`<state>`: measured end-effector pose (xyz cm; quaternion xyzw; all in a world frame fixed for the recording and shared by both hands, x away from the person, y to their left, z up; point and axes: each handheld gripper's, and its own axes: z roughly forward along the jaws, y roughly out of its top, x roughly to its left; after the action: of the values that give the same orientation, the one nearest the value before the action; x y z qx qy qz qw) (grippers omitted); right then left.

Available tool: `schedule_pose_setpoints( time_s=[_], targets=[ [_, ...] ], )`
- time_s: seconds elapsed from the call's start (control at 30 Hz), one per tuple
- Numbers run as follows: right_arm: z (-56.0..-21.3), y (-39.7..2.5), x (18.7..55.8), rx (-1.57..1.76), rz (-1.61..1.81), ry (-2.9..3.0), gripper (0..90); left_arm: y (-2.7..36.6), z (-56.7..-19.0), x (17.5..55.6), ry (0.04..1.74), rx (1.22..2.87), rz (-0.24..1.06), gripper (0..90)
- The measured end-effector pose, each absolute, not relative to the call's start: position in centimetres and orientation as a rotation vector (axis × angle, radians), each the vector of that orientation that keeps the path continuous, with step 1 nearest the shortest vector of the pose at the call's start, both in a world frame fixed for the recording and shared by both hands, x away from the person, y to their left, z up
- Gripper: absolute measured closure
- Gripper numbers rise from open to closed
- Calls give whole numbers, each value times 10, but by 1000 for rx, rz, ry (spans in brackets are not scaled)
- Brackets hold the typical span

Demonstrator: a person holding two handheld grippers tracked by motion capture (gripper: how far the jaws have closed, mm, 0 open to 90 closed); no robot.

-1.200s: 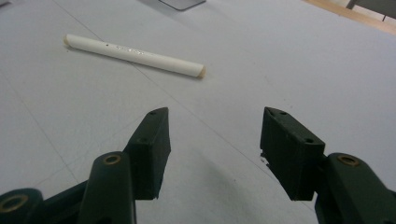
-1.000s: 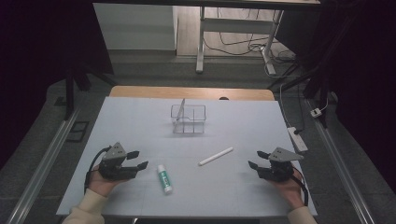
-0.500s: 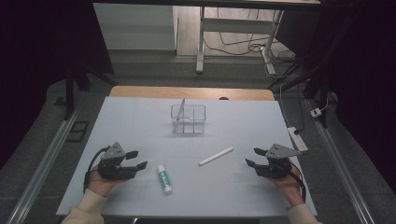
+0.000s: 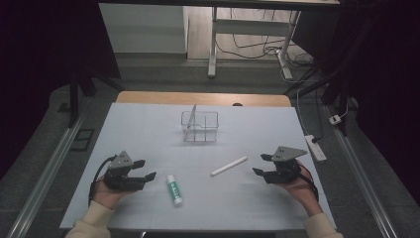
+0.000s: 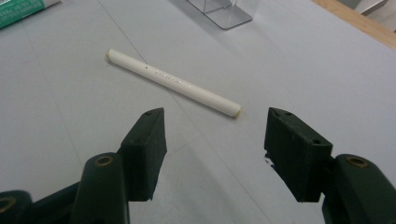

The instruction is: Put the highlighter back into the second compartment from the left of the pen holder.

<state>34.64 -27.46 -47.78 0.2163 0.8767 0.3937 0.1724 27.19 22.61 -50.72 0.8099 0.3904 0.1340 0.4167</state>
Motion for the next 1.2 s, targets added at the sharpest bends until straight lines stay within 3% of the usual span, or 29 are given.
schedule_pose_setpoints(
  time_s=[1.2],
  targets=[
    [-466,-221,385,358,1007,2657,313,220,-509,275,970,2066,318,302]
  ],
)
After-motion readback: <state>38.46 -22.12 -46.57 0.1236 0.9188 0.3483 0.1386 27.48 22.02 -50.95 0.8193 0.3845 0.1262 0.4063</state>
